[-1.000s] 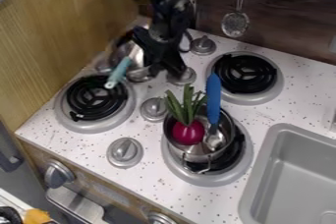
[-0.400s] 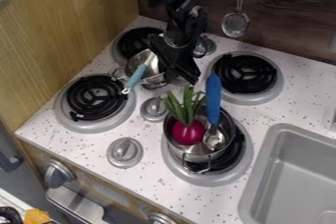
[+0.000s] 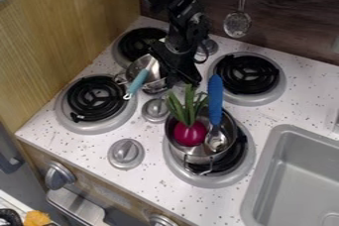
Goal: Move the silver pot in the middle part of the burner
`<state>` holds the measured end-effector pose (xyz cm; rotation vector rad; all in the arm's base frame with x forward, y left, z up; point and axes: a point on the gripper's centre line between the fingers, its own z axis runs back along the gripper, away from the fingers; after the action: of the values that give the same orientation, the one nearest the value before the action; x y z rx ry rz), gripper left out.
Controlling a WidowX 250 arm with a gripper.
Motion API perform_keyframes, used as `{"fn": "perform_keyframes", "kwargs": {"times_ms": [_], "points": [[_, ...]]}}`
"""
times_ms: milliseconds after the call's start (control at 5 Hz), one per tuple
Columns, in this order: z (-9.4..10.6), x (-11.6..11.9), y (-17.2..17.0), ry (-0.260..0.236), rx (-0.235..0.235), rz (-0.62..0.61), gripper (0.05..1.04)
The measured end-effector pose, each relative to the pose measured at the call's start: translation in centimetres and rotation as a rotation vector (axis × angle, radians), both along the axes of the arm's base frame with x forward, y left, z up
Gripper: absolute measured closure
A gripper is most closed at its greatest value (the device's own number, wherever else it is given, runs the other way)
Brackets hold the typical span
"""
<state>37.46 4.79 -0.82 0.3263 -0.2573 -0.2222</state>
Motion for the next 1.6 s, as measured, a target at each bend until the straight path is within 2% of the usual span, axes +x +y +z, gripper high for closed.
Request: {"fn": "perform_keyframes", "kwargs": {"times_ms": [200, 400, 600, 800, 1000, 1200, 1400, 1600], "points": [[-0.1, -0.1, -0.1, -0.003, -0.008, 0.000, 0.984], [-0.9, -0.7, -0.5, 0.003, -0.085, 0.025, 0.788], [-1.4, -1.4, -0.7, 0.014, -0.134, 0.076, 0.530], [-0.4, -2.3, -1.3, -0.002, -0.191, 0.191, 0.200], [1.0, -3.0, -2.3, -0.022, -0.243, 0.241, 0.075], [2.2, -3.0, -2.7, -0.039, -0.237, 0.258, 0.079], [4.6, -2.6, -2.7, -0.060, -0.244, 0.299, 0.083], [6.1, -2.0, -2.0, -0.053, -0.197, 0.317, 0.083]]}}
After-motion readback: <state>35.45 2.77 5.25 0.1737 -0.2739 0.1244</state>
